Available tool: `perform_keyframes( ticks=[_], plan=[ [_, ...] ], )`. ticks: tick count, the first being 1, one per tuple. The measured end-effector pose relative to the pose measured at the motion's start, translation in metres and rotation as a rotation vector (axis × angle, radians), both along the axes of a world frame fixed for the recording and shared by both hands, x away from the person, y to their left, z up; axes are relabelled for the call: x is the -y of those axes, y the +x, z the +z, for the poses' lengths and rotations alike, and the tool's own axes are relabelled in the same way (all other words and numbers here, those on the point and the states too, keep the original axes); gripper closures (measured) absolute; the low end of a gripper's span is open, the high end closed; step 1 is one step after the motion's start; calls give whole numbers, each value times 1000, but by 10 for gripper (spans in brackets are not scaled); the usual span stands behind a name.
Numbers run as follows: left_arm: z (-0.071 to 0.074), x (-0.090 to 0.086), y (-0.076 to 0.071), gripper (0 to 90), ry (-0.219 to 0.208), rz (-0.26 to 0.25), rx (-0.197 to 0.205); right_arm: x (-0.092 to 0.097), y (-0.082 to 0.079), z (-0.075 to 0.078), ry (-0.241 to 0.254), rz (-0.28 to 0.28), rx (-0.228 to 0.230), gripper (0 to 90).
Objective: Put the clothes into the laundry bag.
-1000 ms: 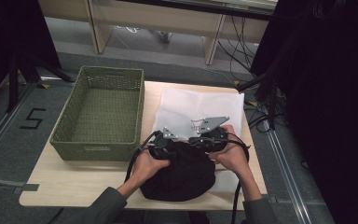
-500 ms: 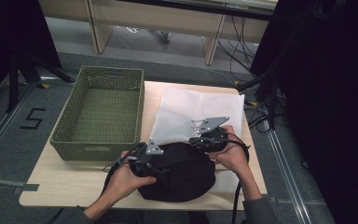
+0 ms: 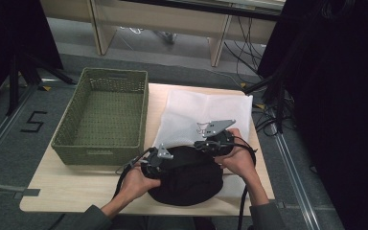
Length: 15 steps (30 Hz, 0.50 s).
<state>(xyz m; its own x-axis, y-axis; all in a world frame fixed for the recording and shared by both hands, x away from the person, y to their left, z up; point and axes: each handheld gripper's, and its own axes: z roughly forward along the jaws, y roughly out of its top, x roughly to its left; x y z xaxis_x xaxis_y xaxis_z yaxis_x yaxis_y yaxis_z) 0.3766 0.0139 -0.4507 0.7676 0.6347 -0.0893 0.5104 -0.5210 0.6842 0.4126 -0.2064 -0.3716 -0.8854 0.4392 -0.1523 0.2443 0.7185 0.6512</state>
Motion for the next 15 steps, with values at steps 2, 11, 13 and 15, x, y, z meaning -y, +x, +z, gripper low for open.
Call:
perform_keyframes(
  ticks=[2, 11, 13, 15],
  plan=[
    [14, 5, 4, 833, -58, 21, 17, -1, 0, 1, 0, 9, 6, 887],
    [-5, 31, 43, 778, -66, 109, 15, 1, 0, 2, 5, -3, -1, 888],
    [-11, 31, 46, 746, -72, 112, -7, 2, 0, 0, 0, -9, -12, 887],
    [-7, 28, 41, 682, -74, 99, -10, 2, 0, -1, 0, -5, -11, 887]
  ],
)
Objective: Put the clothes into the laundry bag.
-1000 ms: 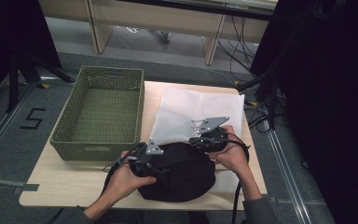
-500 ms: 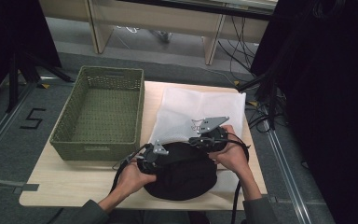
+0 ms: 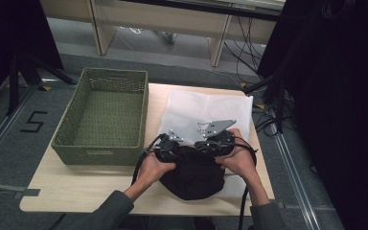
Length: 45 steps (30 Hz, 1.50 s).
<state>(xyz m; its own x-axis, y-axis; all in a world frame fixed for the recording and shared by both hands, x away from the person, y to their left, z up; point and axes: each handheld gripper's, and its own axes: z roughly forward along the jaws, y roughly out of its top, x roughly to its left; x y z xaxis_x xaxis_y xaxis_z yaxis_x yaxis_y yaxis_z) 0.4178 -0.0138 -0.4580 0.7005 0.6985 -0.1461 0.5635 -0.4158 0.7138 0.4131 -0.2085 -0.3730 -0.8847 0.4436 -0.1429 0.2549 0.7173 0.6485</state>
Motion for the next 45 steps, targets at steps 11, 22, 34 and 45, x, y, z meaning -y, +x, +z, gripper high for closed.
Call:
perform_keyframes(
  ticks=[11, 22, 34, 45],
  plan=[
    [40, -38, -41, 307, -20, -20, 11, 1, 1, 0, 2, 2, -1, 887],
    [12, -37, -69, 238, 27, -69, -75, -1, 1, -1, -7, 6, -4, 887],
    [-17, 9, -54, 617, 75, -87, -34, -2, 1, -2, -11, 15, -3, 887],
    [6, 12, -14, 792, -4, 33, 47, -2, -2, 5, 5, 14, 4, 887]
  ],
)
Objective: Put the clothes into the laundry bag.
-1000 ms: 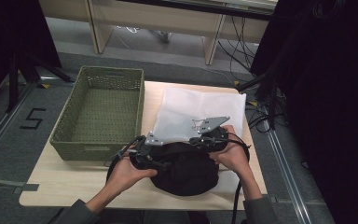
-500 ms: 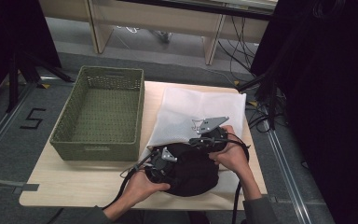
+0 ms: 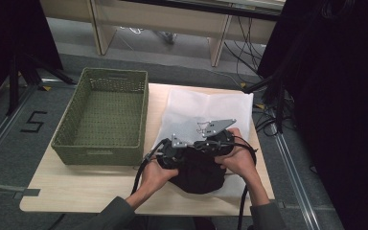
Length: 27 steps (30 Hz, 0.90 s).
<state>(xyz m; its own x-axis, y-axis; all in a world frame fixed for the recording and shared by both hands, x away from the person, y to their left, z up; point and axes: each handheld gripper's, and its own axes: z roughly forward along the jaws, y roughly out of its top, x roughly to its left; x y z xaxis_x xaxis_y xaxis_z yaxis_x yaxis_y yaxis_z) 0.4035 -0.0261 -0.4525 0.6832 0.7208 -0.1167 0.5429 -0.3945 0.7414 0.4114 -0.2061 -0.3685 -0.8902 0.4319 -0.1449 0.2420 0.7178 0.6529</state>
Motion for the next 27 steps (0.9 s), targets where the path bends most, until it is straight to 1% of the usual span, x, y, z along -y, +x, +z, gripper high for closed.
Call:
perform_keyframes(
  ticks=[1, 2, 3, 4, 5, 6, 7, 8, 9, 10, 12, 13, 15, 18, 21, 22, 24, 26, 27],
  plan=[
    [-3, 2, 5, 790, -7, 18, 4, 0, 0, 0, 2, -3, 1, 887],
    [-7, 3, 8, 784, -3, 23, -6, 2, 0, 0, 2, -13, -4, 887],
    [-11, 3, 10, 775, -5, 28, -17, 3, 1, -1, 0, -9, -4, 887],
    [-13, 2, 10, 760, -13, 29, -20, 4, 2, -2, -1, -8, -7, 887],
    [-14, 1, 10, 740, -11, 24, -21, 5, 2, -4, -2, -12, -12, 887],
    [-14, 0, 7, 715, -21, 15, -30, 5, 3, -5, -2, -9, -10, 888],
    [-13, -1, 5, 660, -13, 6, -34, 6, 4, -6, -4, -7, -13, 887],
    [-10, -3, 1, 624, -13, -5, -37, 6, 4, -7, -4, -9, -15, 887],
    [-7, -5, -2, 557, -19, -16, -41, 6, 5, -7, -5, -10, -17, 887],
    [-5, -6, -5, 499, -19, -20, -39, 6, 5, -7, -5, -9, -19, 887],
    [2, -12, -13, 426, -7, -23, -19, 6, 4, -7, -5, -17, -22, 887],
    [6, -15, -17, 387, -2, -29, -17, 5, 4, -7, -6, -16, -22, 887],
    [10, -23, -27, 323, 11, -48, -23, 5, 4, -6, -7, -12, -19, 887],
    [9, -34, -37, 267, 45, -56, -32, 5, 4, -6, -6, -18, -26, 887],
    [0, -43, -44, 236, 88, -55, -41, 5, 4, -7, -8, -12, -23, 887],
    [-5, -45, -44, 230, 97, -53, -54, 5, 4, -7, -9, -11, -23, 887],
    [-18, -44, -43, 219, 96, -56, -88, 4, 4, -7, -11, -8, -21, 887],
    [-27, -40, -41, 217, 97, -58, -107, 3, 4, -7, -12, -6, -22, 886],
    [-32, -36, -39, 227, 104, -66, -113, 3, 4, -7, -13, -7, -22, 887]
  ],
)
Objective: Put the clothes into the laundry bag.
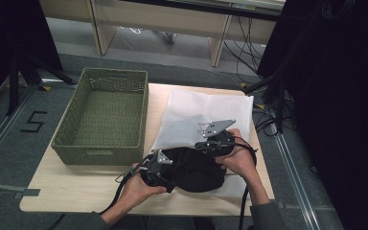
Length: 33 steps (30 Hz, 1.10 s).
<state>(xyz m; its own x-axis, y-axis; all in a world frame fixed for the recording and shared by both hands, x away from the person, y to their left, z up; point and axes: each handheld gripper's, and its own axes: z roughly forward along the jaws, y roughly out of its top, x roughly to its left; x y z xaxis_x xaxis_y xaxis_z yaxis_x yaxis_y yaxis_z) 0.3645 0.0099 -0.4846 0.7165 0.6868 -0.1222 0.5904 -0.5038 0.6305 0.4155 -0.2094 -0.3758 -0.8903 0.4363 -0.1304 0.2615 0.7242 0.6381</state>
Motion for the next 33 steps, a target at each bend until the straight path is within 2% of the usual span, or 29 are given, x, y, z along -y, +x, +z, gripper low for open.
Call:
perform_keyframes(
  ticks=[1, 3, 5, 6, 7, 9, 12, 15, 17, 18, 19, 20, 23, 28, 33],
  plan=[
    [-4, 4, 4, 259, 9, -4, 7, 0, 0, 0, 1, 2, 0, 887],
    [-7, 9, 10, 388, 9, -9, 21, 0, 0, 0, -1, 1, -2, 887],
    [-6, 16, 18, 554, 5, -26, 46, 0, 0, -1, 0, 1, -3, 887],
    [-5, 18, 21, 692, -2, -27, 55, 1, 0, -1, 0, 2, -3, 887],
    [-4, 20, 24, 746, -7, -21, 67, 1, 0, 0, 0, 3, -3, 887],
    [2, 26, 32, 820, -21, 1, 88, 1, 0, 0, 2, 6, -2, 887],
    [11, 32, 46, 845, -49, 37, 120, 0, -2, 1, 4, -6, -11, 887],
    [17, 34, 60, 847, -80, 93, 147, 1, -2, 3, 5, 1, -6, 887],
    [16, 35, 65, 833, -96, 121, 148, 2, -1, 2, 7, 4, -2, 887],
    [14, 36, 66, 816, -100, 130, 140, 2, -1, 2, 6, 6, -3, 887],
    [11, 36, 65, 791, -90, 114, 121, 2, -1, 1, 5, -8, -12, 887],
    [10, 35, 63, 728, -90, 111, 107, 2, -1, 0, 2, -1, -12, 887],
    [10, 30, 53, 579, -90, 93, 79, 4, 0, -2, 0, -8, -22, 887],
    [20, 13, 32, 366, -103, 85, 44, 3, 1, -3, -2, -4, -17, 887],
    [21, 6, 4, 323, -117, 20, 4, 4, 1, -3, -1, -5, -17, 887]
  ],
)
